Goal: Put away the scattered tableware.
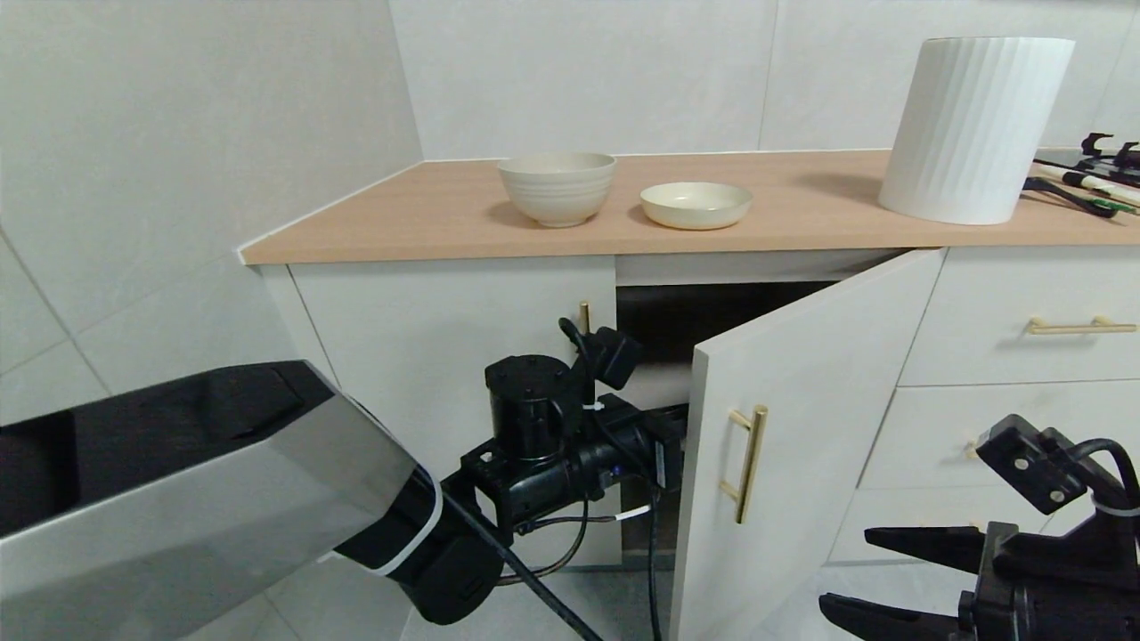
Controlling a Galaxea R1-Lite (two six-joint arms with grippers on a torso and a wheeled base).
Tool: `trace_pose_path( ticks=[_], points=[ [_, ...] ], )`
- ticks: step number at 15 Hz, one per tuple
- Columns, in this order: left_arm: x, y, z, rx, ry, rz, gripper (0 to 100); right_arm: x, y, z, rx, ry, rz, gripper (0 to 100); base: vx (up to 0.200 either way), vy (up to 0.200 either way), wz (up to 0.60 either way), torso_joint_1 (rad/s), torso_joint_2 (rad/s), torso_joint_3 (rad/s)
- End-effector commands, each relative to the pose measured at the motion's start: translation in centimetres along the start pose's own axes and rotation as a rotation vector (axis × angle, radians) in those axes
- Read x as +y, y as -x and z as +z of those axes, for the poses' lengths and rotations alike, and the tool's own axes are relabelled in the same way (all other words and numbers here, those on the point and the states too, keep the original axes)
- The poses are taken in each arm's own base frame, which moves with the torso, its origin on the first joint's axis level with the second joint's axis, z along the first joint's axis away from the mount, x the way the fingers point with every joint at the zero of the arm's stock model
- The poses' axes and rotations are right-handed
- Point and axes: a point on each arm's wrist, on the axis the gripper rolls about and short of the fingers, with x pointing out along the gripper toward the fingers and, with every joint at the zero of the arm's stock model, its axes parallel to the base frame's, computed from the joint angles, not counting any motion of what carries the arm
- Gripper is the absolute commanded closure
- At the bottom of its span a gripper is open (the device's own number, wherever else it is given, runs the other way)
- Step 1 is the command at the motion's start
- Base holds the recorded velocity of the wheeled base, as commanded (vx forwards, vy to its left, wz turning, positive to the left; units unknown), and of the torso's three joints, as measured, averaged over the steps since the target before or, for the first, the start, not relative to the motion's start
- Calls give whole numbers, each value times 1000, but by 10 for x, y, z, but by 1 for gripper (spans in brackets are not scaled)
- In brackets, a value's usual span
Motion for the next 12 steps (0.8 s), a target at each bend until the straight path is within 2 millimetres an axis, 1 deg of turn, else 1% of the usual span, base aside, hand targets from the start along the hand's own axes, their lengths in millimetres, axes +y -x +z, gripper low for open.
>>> trace_pose_path(
  ticks=[1, 4, 6, 8, 10, 12],
  points=[
    [-1, -2, -2, 2, 0, -8, 100, 0, -1, 0, 4, -1, 1, 0, 0, 0, 0, 0, 0, 0],
    [-5, -5, -1, -3, -4, -19, 100, 0, 0, -1, 3, -1, 5, 0, 0, 0, 0, 0, 0, 0],
    [-9, -11, 3, -17, -10, -30, 100, 0, 1, -1, 2, 0, 6, 0, 0, 0, 0, 0, 0, 0],
    [-17, -16, 2, -16, -13, -44, 100, 2, 0, -2, 6, 18, 16, 0, 0, 0, 0, 0, 0, 0],
    [-30, -18, 2, -19, -18, -72, 100, 7, 4, -5, 6, 35, 45, 0, 0, 0, 0, 0, 0, 0],
    [-48, -18, 1, -8, -15, -118, 100, 15, 10, -13, 18, 86, 128, 0, 0, 0, 0, 0, 0, 0]
  ],
)
